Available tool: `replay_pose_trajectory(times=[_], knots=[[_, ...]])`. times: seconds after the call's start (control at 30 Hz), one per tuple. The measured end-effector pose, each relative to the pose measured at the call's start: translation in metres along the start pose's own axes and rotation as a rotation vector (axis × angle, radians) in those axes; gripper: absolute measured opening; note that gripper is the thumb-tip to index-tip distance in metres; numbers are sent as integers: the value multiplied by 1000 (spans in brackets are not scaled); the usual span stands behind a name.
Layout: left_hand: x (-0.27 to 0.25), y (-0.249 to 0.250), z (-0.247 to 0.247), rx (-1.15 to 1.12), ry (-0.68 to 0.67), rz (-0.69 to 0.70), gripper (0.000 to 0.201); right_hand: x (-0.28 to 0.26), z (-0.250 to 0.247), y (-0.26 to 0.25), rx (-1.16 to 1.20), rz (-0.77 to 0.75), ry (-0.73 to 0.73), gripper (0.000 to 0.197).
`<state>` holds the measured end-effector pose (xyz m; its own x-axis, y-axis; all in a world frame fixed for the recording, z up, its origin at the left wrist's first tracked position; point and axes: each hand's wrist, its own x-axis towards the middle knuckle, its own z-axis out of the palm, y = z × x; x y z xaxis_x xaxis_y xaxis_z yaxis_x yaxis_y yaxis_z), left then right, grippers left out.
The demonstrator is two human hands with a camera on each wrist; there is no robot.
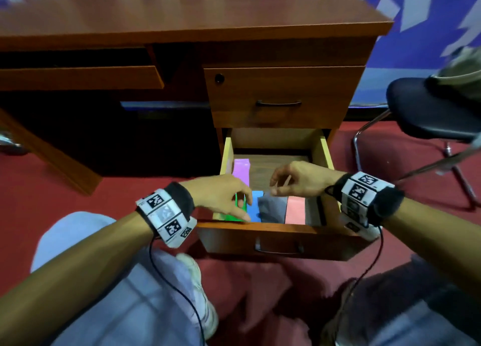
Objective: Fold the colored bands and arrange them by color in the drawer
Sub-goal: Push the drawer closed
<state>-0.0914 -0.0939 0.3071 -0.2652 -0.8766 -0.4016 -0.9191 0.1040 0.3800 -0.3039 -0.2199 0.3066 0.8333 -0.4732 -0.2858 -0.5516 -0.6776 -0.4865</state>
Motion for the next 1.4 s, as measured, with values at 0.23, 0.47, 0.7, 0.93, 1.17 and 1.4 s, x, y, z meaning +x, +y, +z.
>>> replay_pose_trajectory(times=[0.23, 0.47, 0.7, 0.93, 1.17, 1.4], knots=[[-10, 20, 26, 171, -57, -7, 35, -55, 42, 11, -29, 14, -85, 58], [-3, 28, 16, 212, -53, -62, 33, -57, 46, 19, -125, 53, -62, 45], [3, 21, 10, 223, 37, -126, 30, -53, 41, 16, -251, 77, 14, 50], [20, 14, 3, 289, 175, -184, 28, -34, 38, 25, -339, 116, 167, 55], [42, 2, -6, 333, 281, -246, 26, -8, 33, 35, -357, 179, 347, 65], [68, -17, -17, 485, 506, -305, 82, 14, 18, 53, -396, 296, 543, 106]])
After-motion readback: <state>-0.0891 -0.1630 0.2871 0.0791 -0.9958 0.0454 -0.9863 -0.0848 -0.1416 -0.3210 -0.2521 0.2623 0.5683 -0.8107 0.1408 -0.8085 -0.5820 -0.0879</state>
